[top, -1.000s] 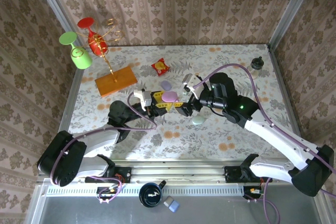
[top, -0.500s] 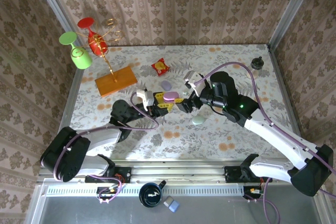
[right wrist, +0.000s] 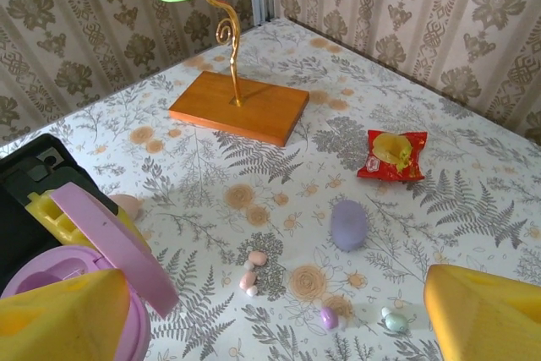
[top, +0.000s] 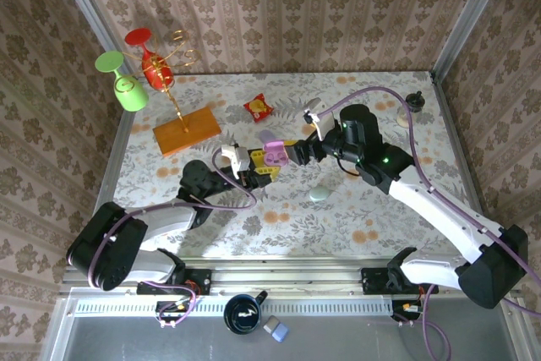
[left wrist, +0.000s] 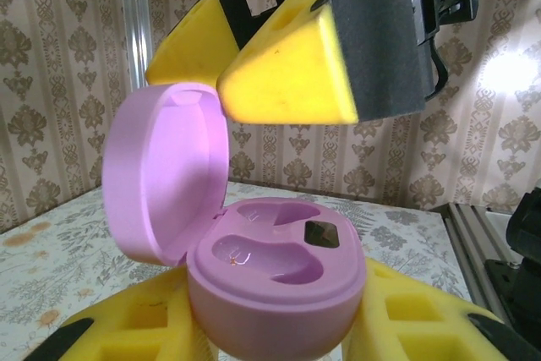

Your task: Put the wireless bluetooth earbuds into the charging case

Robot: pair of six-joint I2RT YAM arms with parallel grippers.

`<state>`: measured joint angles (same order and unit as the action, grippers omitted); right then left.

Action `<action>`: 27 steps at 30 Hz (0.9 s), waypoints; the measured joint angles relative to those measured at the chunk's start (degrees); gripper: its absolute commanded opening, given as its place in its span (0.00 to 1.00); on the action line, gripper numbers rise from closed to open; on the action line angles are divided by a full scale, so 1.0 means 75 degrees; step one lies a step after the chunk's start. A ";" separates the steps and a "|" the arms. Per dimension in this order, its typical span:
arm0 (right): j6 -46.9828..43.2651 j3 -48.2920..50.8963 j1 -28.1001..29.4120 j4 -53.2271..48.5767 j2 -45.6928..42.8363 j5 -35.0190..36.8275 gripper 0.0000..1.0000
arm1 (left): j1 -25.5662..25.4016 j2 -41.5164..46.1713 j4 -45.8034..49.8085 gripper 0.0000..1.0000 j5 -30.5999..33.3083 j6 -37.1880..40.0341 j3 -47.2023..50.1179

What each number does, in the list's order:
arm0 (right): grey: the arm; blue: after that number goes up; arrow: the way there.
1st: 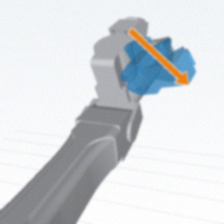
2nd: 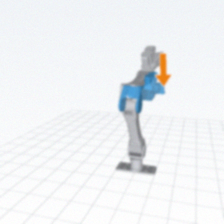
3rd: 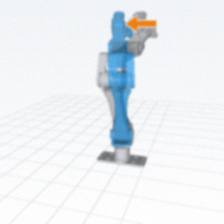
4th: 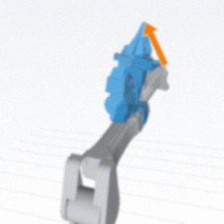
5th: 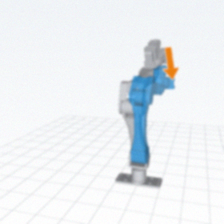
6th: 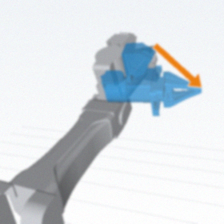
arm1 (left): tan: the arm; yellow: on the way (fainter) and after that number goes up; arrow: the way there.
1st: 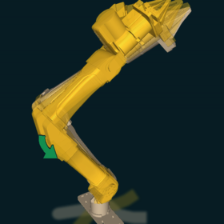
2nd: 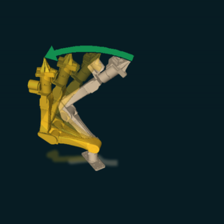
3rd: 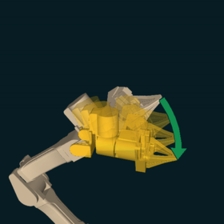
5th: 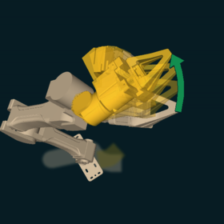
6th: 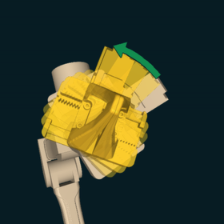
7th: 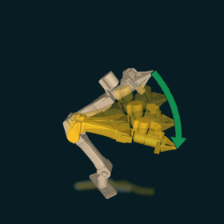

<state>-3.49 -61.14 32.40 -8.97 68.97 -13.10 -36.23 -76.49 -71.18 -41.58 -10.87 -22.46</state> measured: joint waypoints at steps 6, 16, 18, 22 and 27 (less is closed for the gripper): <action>0.0364 0.0711 -0.0423 0.0848 -0.0612 -0.0516 0.93 | 0.0160 -0.0026 -0.0009 0.35 0.0149 0.0192 0.0055; 0.2165 0.1714 -0.1746 0.1609 -0.1029 -0.0664 0.89 | 0.0452 -0.0096 -0.0009 0.34 0.0265 0.0195 0.0061; 0.2320 0.1670 -0.1810 0.1297 -0.0749 -0.0458 0.89 | 0.0495 -0.0096 -0.0009 0.34 0.0262 0.0192 0.0061; 0.2215 0.1402 -0.1792 0.0364 0.0058 0.0157 0.89 | 0.0603 -0.0096 -0.0012 0.33 0.0300 0.0178 0.0064; 0.1600 0.0819 -0.1504 -0.0688 0.1005 0.1166 0.89 | 0.1075 -0.0093 -0.0064 0.33 0.0472 0.0111 0.0312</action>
<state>8.51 -55.00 21.12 -14.13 76.51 -4.36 -28.16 -77.19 -71.66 -38.04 -10.04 -20.12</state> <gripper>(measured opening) 0.892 0.348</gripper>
